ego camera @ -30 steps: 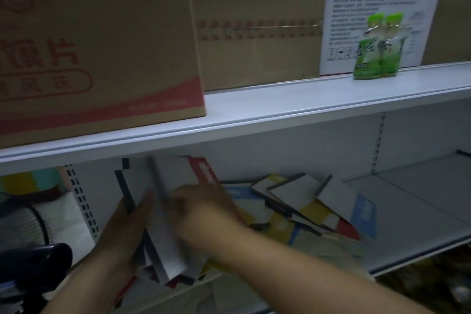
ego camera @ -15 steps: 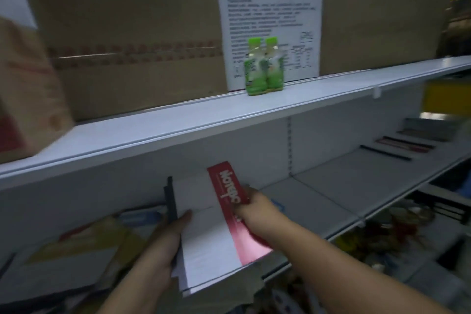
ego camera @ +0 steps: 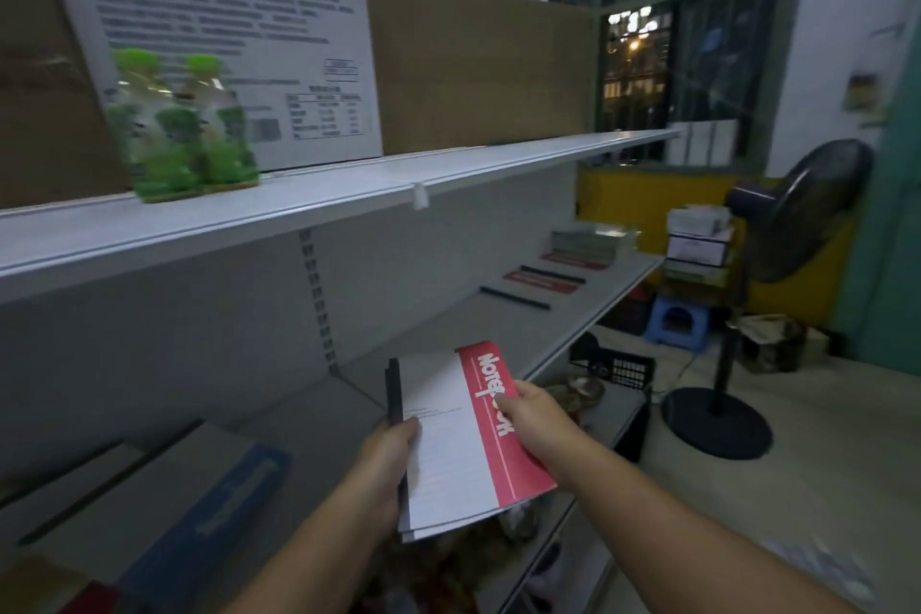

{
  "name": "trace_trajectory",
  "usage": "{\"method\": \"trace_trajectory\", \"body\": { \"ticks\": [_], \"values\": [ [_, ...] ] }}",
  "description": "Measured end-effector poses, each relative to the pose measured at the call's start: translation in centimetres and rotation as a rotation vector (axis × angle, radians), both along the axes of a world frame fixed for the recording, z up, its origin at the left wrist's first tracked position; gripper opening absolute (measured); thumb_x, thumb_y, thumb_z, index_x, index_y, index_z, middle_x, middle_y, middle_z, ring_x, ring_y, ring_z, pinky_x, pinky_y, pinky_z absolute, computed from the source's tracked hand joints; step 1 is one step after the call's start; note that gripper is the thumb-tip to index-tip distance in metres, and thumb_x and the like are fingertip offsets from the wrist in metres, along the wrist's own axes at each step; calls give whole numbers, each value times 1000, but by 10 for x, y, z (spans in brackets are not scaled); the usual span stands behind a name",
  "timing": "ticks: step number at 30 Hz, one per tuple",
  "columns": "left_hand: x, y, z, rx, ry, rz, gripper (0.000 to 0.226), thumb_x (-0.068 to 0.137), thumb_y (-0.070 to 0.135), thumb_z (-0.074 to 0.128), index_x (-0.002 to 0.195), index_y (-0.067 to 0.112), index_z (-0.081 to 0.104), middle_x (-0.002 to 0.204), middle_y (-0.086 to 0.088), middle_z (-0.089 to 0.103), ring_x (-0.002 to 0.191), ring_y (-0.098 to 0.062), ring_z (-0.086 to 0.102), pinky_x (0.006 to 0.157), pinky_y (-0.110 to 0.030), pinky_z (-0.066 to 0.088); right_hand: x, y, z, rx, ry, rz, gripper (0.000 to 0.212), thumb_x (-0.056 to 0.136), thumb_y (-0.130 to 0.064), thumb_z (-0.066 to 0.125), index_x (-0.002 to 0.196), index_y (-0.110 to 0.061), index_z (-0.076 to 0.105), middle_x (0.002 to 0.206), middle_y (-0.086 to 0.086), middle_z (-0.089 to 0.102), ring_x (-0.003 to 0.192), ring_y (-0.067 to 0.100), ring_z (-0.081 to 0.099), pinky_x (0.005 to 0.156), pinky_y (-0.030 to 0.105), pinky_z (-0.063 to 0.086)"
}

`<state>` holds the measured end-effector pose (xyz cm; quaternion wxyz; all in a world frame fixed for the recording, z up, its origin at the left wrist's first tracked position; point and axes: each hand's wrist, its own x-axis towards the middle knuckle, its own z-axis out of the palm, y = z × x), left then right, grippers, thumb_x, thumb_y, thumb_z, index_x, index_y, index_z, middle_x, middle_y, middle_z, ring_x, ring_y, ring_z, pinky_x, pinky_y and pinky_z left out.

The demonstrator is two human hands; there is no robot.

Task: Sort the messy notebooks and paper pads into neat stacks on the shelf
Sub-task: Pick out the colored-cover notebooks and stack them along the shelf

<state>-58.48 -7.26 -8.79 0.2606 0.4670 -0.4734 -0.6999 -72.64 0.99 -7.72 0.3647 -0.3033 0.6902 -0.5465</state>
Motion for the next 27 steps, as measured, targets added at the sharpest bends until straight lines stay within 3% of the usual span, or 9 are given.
{"method": "trace_trajectory", "body": {
  "ticks": [3,7,11,15,17,21,24,27],
  "values": [
    [-48,-9,-5,-24,-35,-49,22,100,17,44,116,4,51,94,-19,67,81,-36,66,62,-38,54,-42,-4,-8,9,-43,-67,24,96,-9,40,91,-14,63,82,10,69,70,23,64,80,38,52],
    [-114,-36,-7,-92,-54,-125,18,100,15,42,109,6,55,95,-17,68,85,-34,67,73,-43,56,-96,-14,-12,7,-73,-128,30,94,-1,35,90,-14,62,85,13,70,68,23,65,73,32,53],
    [-178,-59,-4,-86,-27,-190,19,100,18,43,95,8,59,79,-13,66,68,-26,65,54,-30,48,-155,-39,-6,46,-58,-240,29,92,-5,37,104,-13,62,97,20,70,79,32,66,78,41,54],
    [-240,-89,-5,-41,21,-228,24,96,23,51,107,5,63,97,-20,66,86,-35,65,75,-42,56,-214,-65,5,91,-25,-271,26,90,-3,36,103,-8,58,85,18,60,64,27,58,63,30,48],
    [-267,-103,-8,-39,39,-258,22,96,22,52,109,6,61,100,-19,65,86,-33,63,67,-35,52,-238,-75,5,89,-29,-286,24,89,-2,35,95,-12,57,78,14,59,58,23,56,59,28,46],
    [-309,-118,-25,-34,22,-290,31,99,24,47,126,9,53,111,-15,62,97,-33,59,75,-36,50,-279,-89,-8,119,-52,-301,25,89,-3,36,93,-13,59,81,15,62,61,24,58,63,30,48],
    [-340,-134,-29,-88,-6,-260,30,101,21,43,128,10,51,106,-11,60,93,-28,57,68,-30,45,-313,-97,-14,84,-23,-300,26,87,-4,42,91,-5,68,79,16,69,63,27,64,66,36,51],
    [-378,-154,-33,-105,1,-209,31,100,15,43,129,7,51,111,-13,60,100,-31,57,90,-40,47,-350,-110,-16,60,9,-281,25,90,-8,51,77,-20,70,80,13,73,67,27,68,71,38,56]
  ]
}}
